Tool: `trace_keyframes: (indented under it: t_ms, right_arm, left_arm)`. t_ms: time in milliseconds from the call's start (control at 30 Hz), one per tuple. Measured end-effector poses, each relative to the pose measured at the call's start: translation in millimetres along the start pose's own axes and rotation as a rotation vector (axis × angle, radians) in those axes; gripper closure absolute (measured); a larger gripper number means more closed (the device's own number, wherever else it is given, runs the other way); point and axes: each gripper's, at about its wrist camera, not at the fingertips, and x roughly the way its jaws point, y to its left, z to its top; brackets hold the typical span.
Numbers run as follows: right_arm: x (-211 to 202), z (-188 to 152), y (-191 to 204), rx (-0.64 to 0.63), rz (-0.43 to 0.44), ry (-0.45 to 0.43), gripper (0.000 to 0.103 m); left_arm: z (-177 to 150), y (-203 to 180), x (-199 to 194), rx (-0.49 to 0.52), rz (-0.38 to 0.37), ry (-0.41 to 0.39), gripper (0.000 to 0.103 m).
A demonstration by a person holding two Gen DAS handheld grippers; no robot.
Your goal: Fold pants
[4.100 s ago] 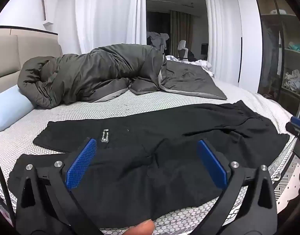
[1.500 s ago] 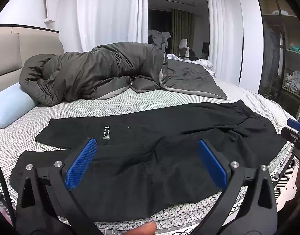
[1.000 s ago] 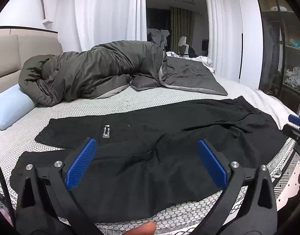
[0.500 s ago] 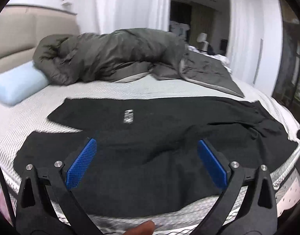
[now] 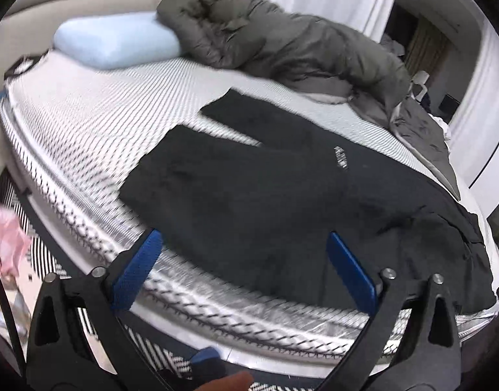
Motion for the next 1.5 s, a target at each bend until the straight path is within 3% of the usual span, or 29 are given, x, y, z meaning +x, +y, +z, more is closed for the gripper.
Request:
trace_keyframes:
  t_ms: [233,267,333,433,600,667,733,833,967,1100,1200,1233,1300,1333,1433,1467,1500]
  right_arm:
    - [-5.3,-5.7,-12.3,0.072,-0.013,-0.027,0.000]
    - [-5.9,-6.0,-12.7,0.080,-0.012,-0.024,0.000]
    - [-7.6,-6.8,-13.9,0.094,-0.009,-0.017,0.000]
    - [-8.2,-6.5,-14.0,0.106,-0.023,-0.003,0.000]
    - [-14.4,-6.2,-18.4,0.121,-0.049,0.016,0.000]
    - [-17.1,-6.6,-23.6,0.121,-0.074,0.032,0.000]
    - [-19.3,-7.9,-30.8,0.126,-0.107,0.047,0.000]
    - [-18.5,-10.4,-46.9,0.171,-0.132,0.071,0.000]
    - [-13.4,-14.0,-76.2,0.277,-0.097,0.087,0.000]
    - [17.3,-14.0,-106.5,0.411,-0.021,0.137,0.002]
    - [36.4,-16.6,-129.1,0.567,0.018,0.164,0.035]
    - [38.5,-17.0,-132.7,0.593,0.009,0.166,0.051]
    - [34.3,-17.3,-134.7,0.608,0.019,0.153,0.071]
    - [27.4,-18.7,-132.7,0.598,0.034,0.143,0.076]
    - [6.0,-31.4,-126.5,0.533,0.030,0.118,0.075]
    - [11.3,-37.2,-126.0,0.486,-0.004,0.164,0.072]
    - [14.5,-39.7,-124.9,0.461,-0.018,0.192,0.060]
  left_arm:
    - [2.1,44.9,26.9,-0.105,-0.056,0.114,0.022]
    - [3.3,46.6,34.9,-0.112,-0.057,0.124,0.028]
    - [6.4,53.3,47.9,-0.124,-0.066,0.127,0.058]
    - [13.8,44.5,53.9,-0.100,-0.034,0.074,0.080]
    - [32.1,48.0,60.0,-0.048,-0.049,0.034,0.095]
    - [39.9,59.4,61.8,-0.073,-0.060,0.037,0.096]
    - [46.1,68.6,61.0,-0.083,-0.018,0.021,0.097]
    - [54.6,77.7,56.5,-0.113,-0.046,0.009,0.097]
    - [54.8,71.5,47.0,-0.086,-0.040,-0.009,0.097]
    - [49.7,73.4,44.1,-0.094,-0.021,0.008,0.097]
    - [42.4,73.2,44.6,-0.082,0.000,0.027,0.097]
    - [41.0,72.7,45.2,-0.079,0.003,0.030,0.097]
    - [39.8,70.4,46.4,-0.075,0.010,0.036,0.097]
    - [39.4,69.0,46.9,-0.068,0.015,0.035,0.097]
    - [39.9,65.8,47.4,-0.048,0.034,0.041,0.097]
    - [39.9,66.1,47.8,-0.045,0.037,0.045,0.097]
    - [41.1,64.5,48.8,-0.039,0.042,0.051,0.097]
